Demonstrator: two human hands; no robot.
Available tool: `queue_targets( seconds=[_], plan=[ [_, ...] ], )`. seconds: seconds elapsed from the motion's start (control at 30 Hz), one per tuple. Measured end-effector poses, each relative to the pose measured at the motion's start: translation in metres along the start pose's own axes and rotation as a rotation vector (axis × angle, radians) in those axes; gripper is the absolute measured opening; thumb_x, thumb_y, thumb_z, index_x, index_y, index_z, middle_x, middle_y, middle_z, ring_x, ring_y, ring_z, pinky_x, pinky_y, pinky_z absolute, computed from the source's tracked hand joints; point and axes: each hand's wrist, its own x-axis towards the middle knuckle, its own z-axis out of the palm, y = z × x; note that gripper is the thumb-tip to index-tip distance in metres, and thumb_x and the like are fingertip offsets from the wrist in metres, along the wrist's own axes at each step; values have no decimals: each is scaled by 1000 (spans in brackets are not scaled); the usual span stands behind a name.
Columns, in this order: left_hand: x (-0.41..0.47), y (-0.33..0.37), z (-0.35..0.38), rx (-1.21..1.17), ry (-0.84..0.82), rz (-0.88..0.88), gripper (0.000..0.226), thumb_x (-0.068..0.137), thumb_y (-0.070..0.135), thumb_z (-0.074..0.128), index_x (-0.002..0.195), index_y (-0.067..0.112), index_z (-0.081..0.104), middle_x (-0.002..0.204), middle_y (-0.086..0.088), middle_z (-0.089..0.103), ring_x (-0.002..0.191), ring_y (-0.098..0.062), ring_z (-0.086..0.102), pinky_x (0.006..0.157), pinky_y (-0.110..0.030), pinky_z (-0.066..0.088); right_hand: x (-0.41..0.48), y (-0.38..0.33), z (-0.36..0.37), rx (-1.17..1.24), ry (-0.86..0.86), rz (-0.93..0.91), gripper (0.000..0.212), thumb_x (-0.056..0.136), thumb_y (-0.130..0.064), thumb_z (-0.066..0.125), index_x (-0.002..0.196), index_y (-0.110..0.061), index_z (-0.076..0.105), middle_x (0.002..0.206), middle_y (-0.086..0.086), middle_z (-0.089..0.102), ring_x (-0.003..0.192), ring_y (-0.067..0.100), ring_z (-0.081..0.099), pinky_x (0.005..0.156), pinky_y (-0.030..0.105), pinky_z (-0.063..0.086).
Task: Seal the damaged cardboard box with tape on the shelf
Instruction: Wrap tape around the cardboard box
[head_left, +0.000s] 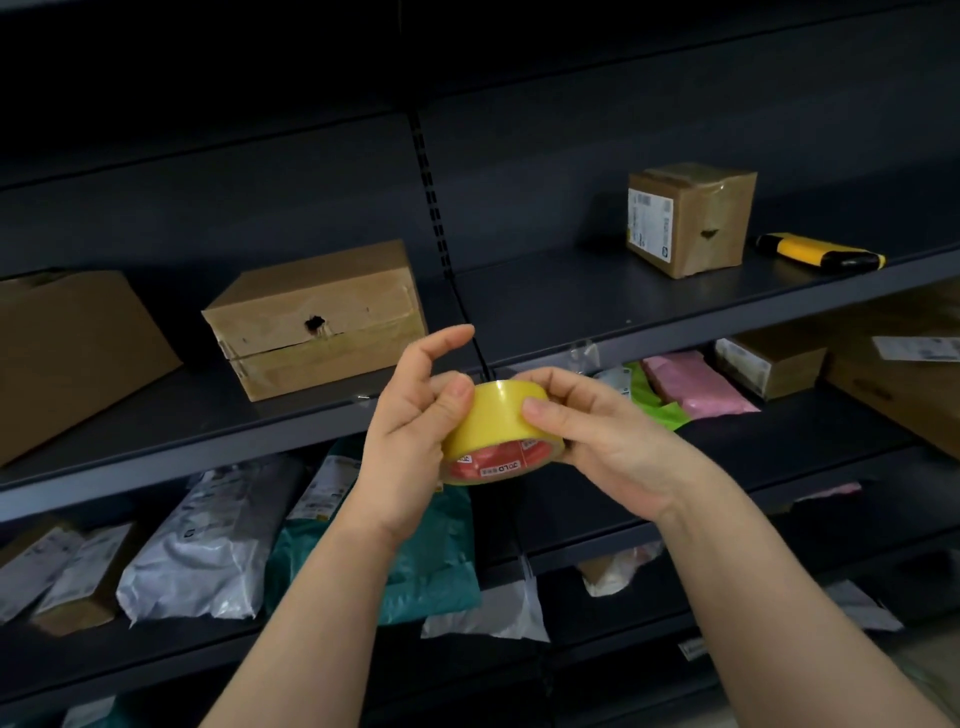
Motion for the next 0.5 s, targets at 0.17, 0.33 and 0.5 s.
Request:
queue_targets(
  seconds=[0.17, 0.33, 0.5],
  plan=[
    [-3, -1, -14, -17, -20, -160, 29, 90, 28, 53, 117, 24, 64, 80, 2, 62, 72, -14, 58, 64, -28, 51, 1, 6, 2, 164, -75, -14, 34, 87, -11, 56, 120, -11, 64, 115, 6, 68, 104, 19, 64, 89, 33, 54],
    [-2, 2, -12, 159, -92, -409, 24, 65, 29, 67, 83, 15, 58, 83, -8, 57, 81, -24, 56, 74, -37, 43, 7, 16, 14, -9, 38, -93, 35, 90, -5, 56, 120, -20, 67, 108, 5, 67, 98, 17, 62, 83, 26, 52],
    [3, 4, -6, 56, 72, -458, 21, 59, 24, 61, 76, 22, 50, 78, -6, 48, 78, -25, 47, 73, -41, 31, 11, 21, 31, -47, 94, -214, 41, 85, -6, 47, 116, -24, 66, 107, -8, 66, 98, 4, 58, 80, 18, 47]
  ],
)
